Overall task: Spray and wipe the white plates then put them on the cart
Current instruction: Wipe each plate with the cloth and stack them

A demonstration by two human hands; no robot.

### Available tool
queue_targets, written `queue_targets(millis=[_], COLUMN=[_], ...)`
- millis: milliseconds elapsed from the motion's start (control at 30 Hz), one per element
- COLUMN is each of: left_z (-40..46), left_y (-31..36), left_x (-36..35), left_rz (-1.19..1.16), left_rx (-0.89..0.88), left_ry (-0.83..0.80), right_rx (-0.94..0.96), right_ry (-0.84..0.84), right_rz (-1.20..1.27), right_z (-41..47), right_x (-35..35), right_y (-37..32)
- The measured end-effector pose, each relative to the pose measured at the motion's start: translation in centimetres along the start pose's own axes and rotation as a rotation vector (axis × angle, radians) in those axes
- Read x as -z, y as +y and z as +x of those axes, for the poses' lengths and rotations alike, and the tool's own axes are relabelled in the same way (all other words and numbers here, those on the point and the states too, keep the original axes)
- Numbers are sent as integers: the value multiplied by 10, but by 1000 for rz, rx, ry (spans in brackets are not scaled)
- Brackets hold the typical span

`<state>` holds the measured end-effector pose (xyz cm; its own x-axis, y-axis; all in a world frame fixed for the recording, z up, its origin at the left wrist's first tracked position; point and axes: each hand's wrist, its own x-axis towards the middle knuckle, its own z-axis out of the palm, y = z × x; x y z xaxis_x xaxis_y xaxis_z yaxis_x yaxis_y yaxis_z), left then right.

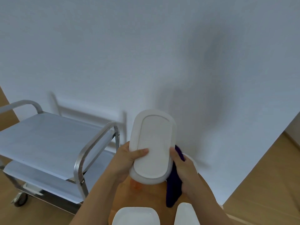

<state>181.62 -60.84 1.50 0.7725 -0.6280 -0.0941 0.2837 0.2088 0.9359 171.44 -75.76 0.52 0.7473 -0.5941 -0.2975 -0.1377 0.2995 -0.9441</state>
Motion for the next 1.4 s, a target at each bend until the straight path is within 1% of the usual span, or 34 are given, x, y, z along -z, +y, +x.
queue_targets(millis=[33, 67, 100, 133, 200, 267, 333, 400, 433, 500, 567, 667, 733, 800, 867, 933, 967, 1033, 1133, 1200, 1267, 1333, 1400], left_z=[0, 1, 2, 3, 6, 9, 9, 4, 1, -3, -7, -11, -16, -23, -30, -31, -29, -23, -16, -13, -9, -4, -2], left_y=[3, 7, 10, 13, 16, 18, 18, 19, 19, 15, 13, 17, 22, 27, 33, 39, 40, 41, 41, 37, 32, 29, 28], left_x=[0, 0, 2, 2, -1, -9, -19, -27, -27, -25, -22, -22, -21, -18, -16, -20, -24, -34, -42, -42, -43, -42, -37], left_rz=[26, 69, 130, 204, 371, 542, 739, 933, 974, 999, 1034, 1055, 1018, 944, 786, 569, 448, 252, 160, 87, -54, -143, -153], left_rx=[-8, -20, -29, -38, -56, -96, -193, -297, -318, -329, -318, -323, -329, -320, -306, -306, -306, -310, -336, -309, -262, -230, -177], left_ry=[16, 39, 68, 93, 109, 86, 46, -22, -55, -76, -15, 59, 62, 52, 65, 82, 90, 125, 162, 172, 180, 168, 94], right_rx=[47, 137, 258, 391, 622, 786, 872, 931, 940, 899, 846, 916, 919, 769, 601, 517, 507, 525, 531, 534, 525, 460, 417], right_ry=[130, 234, 300, 324, 278, 185, 71, 49, 64, 122, 175, 242, 255, 199, 116, 51, 30, 45, 97, 112, 106, 88, 48], right_rz=[16, 9, -20, -62, -182, -366, -663, -990, -1073, -1100, -1061, -980, -869, -577, -293, -124, -59, -31, -68, -109, -166, -100, -3], right_z=[3, 5, 6, 5, 3, 3, 1, -3, -2, 4, 7, 6, 7, 10, 16, 19, 19, 13, 3, 0, -2, -4, -1], right_x=[-1, -3, -4, -5, -12, -26, -48, -64, -66, -61, -56, -57, -53, -42, -28, -22, -23, -31, -38, -36, -36, -38, -31], right_y=[-1, -4, -9, -16, -33, -42, -39, -26, -23, -31, -46, -62, -68, -79, -85, -80, -75, -63, -48, -39, -27, -20, -26])
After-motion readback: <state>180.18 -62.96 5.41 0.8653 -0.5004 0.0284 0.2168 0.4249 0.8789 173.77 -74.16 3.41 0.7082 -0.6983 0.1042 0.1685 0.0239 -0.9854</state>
